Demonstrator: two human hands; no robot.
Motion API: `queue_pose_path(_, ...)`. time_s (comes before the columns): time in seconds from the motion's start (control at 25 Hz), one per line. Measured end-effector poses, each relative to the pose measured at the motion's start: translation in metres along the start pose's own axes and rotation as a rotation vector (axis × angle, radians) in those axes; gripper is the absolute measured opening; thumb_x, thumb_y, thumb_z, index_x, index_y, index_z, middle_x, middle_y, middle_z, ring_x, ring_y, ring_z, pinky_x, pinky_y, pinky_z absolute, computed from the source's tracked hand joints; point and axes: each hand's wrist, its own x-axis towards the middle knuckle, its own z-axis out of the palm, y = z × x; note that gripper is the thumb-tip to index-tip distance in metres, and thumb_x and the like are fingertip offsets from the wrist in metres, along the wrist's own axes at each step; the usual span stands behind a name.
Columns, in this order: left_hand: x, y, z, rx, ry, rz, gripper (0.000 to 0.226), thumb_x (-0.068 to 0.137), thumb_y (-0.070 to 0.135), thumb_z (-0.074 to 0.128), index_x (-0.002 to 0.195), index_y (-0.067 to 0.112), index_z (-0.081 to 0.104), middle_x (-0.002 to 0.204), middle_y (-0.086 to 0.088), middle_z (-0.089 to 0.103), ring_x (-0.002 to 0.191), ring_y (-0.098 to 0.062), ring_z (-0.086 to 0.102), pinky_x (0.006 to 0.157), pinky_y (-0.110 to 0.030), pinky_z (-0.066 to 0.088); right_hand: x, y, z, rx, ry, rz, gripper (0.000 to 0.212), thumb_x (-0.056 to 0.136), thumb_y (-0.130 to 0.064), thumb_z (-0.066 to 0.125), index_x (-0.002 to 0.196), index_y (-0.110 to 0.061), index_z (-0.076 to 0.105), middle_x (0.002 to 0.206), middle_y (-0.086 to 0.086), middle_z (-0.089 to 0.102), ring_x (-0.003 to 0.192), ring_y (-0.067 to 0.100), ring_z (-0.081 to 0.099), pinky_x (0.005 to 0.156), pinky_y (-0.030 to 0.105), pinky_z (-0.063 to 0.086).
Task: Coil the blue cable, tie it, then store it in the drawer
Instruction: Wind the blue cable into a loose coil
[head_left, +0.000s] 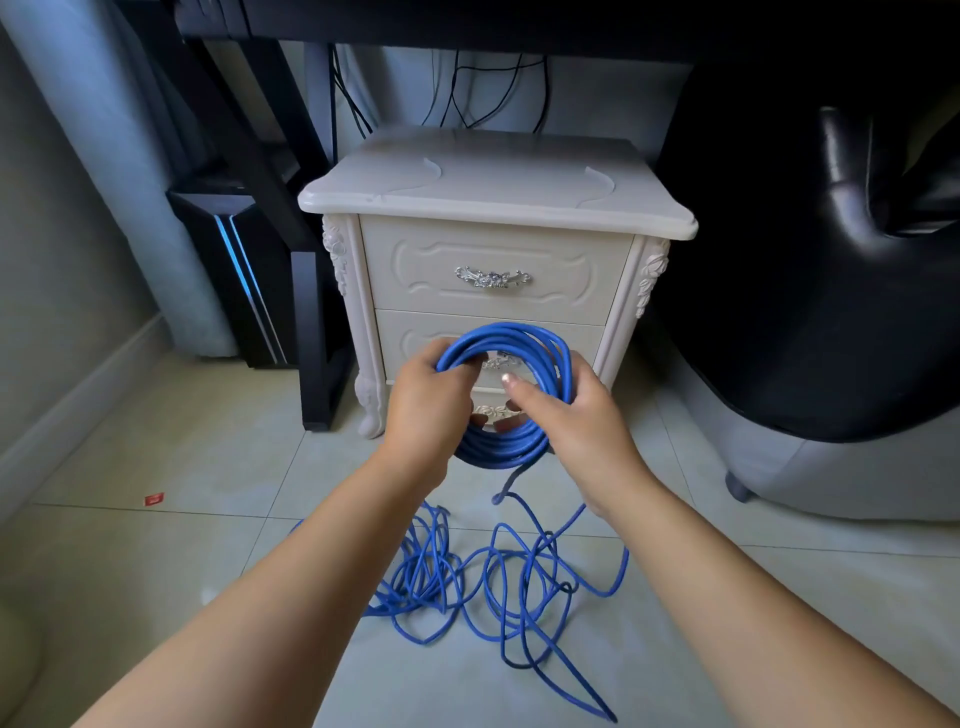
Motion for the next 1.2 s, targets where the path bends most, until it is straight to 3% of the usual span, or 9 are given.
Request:
queue_pose_path(0.16, 0.0, -0.002, -0.001, -0.179, 0.101, -0.131, 0.017, 0.093, 0.011, 0.055, 0.084, 0.021, 0.066, 0.055, 0.007, 0.039, 0.052, -0.014, 0.035, 0.061, -0.032, 0.04, -0.011, 0.005, 0.016, 0.053, -0.057, 0.06, 0.032, 0.086, -0.023, 0.072, 0.111, -0.029, 0.053, 0.079, -0.006, 0.072, 0.075, 0.005, 0.071, 0.069, 0.023, 0.058)
queue_pose_path(0.32, -0.005, -0.009, 0.004, -0.269, 0.1, -0.158, 0.013, 0.095, 0.015, 0.053, 0.085, 0.018, 0.062, 0.052, 0.006, 0.039, 0.053, -0.015, 0.038, 0.066, -0.035, 0.037, -0.009, 0.004, 0.017, 0.174, -0.075, 0.157, 0.025, 0.092, -0.005, 0.061, 0.106, -0.024, 0.052, 0.098, 0.018, 0.066, 0.08, 0.026, 0.074, 0.064, 0.045, 0.062)
queue_pose_path(0.48, -0.01, -0.005, 0.0, -0.057, 0.018, -0.099, 0.005, 0.093, 0.024, 0.06, 0.091, 0.02, 0.064, 0.073, 0.002, 0.058, 0.072, -0.015, 0.055, 0.068, -0.027, 0.042, -0.001, -0.002, 0.005, 0.071, -0.021, 0.134, 0.022, 0.092, 0.002, 0.049, 0.091, -0.02, 0.05, 0.094, 0.026, 0.064, 0.071, 0.032, 0.072, 0.055, 0.045, 0.06)
queue_pose_path(0.64, -0.007, 0.0, -0.01, 0.104, -0.121, 0.042, 0.036, 0.086, 0.02, 0.07, 0.12, 0.03, 0.061, 0.097, 0.007, 0.068, 0.084, -0.007, 0.065, 0.067, -0.014, 0.047, 0.008, -0.007, -0.014, -0.33, -0.021, 0.004, 0.026, 0.089, -0.002, 0.047, 0.085, -0.027, 0.049, 0.088, 0.02, 0.066, 0.069, 0.031, 0.066, 0.053, 0.037, 0.059)
queue_pose_path(0.76, -0.003, -0.002, -0.015, 0.405, -0.174, 0.319, 0.064, 0.081, 0.008, 0.068, 0.135, 0.035, 0.049, 0.11, 0.011, 0.06, 0.089, 0.004, 0.061, 0.074, -0.007, 0.045, 0.009, -0.005, -0.019, -0.663, -0.143, -0.115, 0.023, 0.089, -0.007, 0.047, 0.096, -0.029, 0.046, 0.08, 0.01, 0.061, 0.07, 0.032, 0.058, 0.058, 0.039, 0.052)
queue_pose_path(0.84, -0.003, -0.004, -0.015, 0.574, -0.244, 0.496, 0.068, 0.078, 0.003, 0.064, 0.137, 0.033, 0.048, 0.116, 0.006, 0.056, 0.098, -0.002, 0.057, 0.081, -0.002, 0.038, 0.007, -0.006, -0.018, -0.853, -0.207, -0.211, 0.023, 0.09, -0.008, 0.048, 0.104, -0.025, 0.045, 0.079, 0.005, 0.056, 0.074, 0.033, 0.053, 0.061, 0.038, 0.043)
queue_pose_path(1.0, -0.003, -0.004, -0.009, 0.735, -0.24, 0.544, 0.039, 0.091, 0.012, 0.06, 0.128, 0.022, 0.054, 0.098, 0.003, 0.06, 0.08, -0.011, 0.051, 0.066, -0.013, 0.033, 0.005, -0.008, -0.015, -0.985, -0.169, -0.296, 0.022, 0.09, -0.01, 0.049, 0.105, -0.024, 0.041, 0.078, 0.002, 0.051, 0.073, 0.032, 0.049, 0.059, 0.035, 0.034)
queue_pose_path(1.12, -0.002, -0.005, -0.007, 0.715, -0.227, 0.449, 0.02, 0.097, 0.024, 0.056, 0.116, 0.018, 0.055, 0.088, 0.005, 0.059, 0.076, -0.019, 0.056, 0.068, -0.026, 0.044, 0.009, -0.006, -0.018, -0.811, -0.084, -0.145, 0.015, 0.089, -0.024, 0.056, 0.096, -0.029, 0.043, 0.074, -0.001, 0.058, 0.071, 0.028, 0.056, 0.059, 0.035, 0.042)
queue_pose_path(1.2, -0.001, -0.004, -0.007, 0.573, -0.179, 0.346, 0.011, 0.097, 0.025, 0.056, 0.104, 0.016, 0.055, 0.081, 0.002, 0.059, 0.071, -0.024, 0.062, 0.058, -0.026, 0.052, 0.011, -0.007, -0.021, -0.634, -0.085, -0.037, 0.015, 0.087, -0.031, 0.062, 0.095, -0.031, 0.05, 0.078, -0.002, 0.065, 0.072, 0.022, 0.063, 0.057, 0.03, 0.049)
